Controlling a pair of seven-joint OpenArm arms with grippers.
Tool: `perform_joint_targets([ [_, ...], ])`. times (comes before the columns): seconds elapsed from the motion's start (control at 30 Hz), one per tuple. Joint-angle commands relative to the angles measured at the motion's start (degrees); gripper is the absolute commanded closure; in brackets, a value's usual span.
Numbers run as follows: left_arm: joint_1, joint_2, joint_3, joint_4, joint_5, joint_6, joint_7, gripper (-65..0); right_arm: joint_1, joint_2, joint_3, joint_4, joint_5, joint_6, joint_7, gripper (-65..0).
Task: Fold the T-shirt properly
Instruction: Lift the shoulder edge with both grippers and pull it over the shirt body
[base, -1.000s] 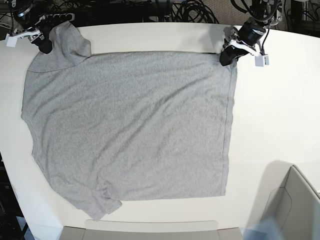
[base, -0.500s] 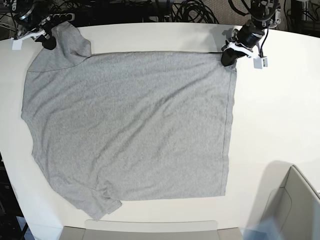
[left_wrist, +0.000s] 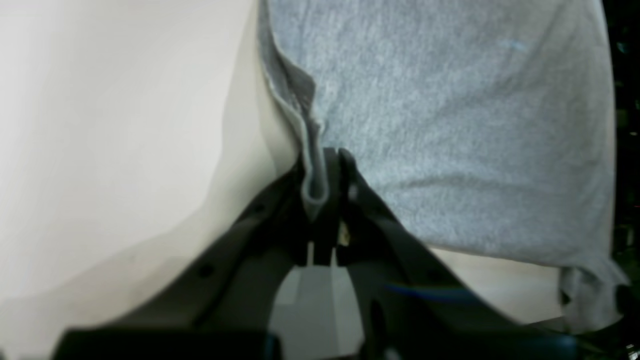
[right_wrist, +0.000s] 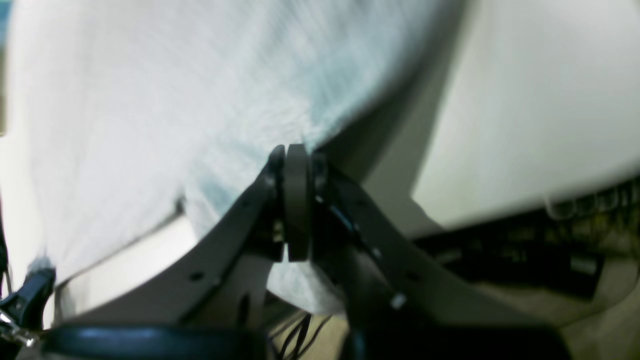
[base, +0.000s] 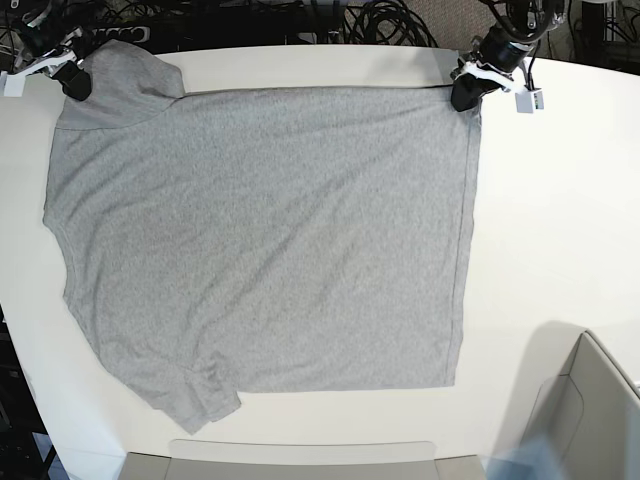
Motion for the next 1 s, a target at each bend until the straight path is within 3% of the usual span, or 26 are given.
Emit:
perform_joint_targets([
  [0.0,1.43,-0.48,-0.28,2.03,-0.59,-0.52,-0.83,0.0,-0.99,0.86,0.73,0.65,0.86,0.81,0.64,0.0],
  [0.37,4.33,-0.40,-0.37,10.12,-0.33,0.00,-0.48,0.0,-0.37,0.78,1.17,4.25,-1.16,0.72,0.73,0.0],
  [0.5,1.52,-0.48,-0.28,10.12,-0.68,5.63,-0.21,0.0,1.91,1.13,1.35,4.78,-1.51,0.54,0.73,0.0],
  [0.7,-0.68,-0.57,-0.28,10.12,-0.77,7.30,-0.13,0.0,5.08,2.27,3.54,4.78,-1.60,0.28,0.20,0.0],
  [0.8,-1.65,-0.57,0.07,11.08,-0.77,11.52,-0.13,0.0,8.16,4.20,5.13,4.78,-1.60,-2.18,-4.81,0.0],
  [0.97,-3.76,-0.66,-0.19,13.19,-0.41,15.48,2.34,0.0,16.07,4.56,7.68,4.96,-6.44,-2.62,-12.10,0.0],
])
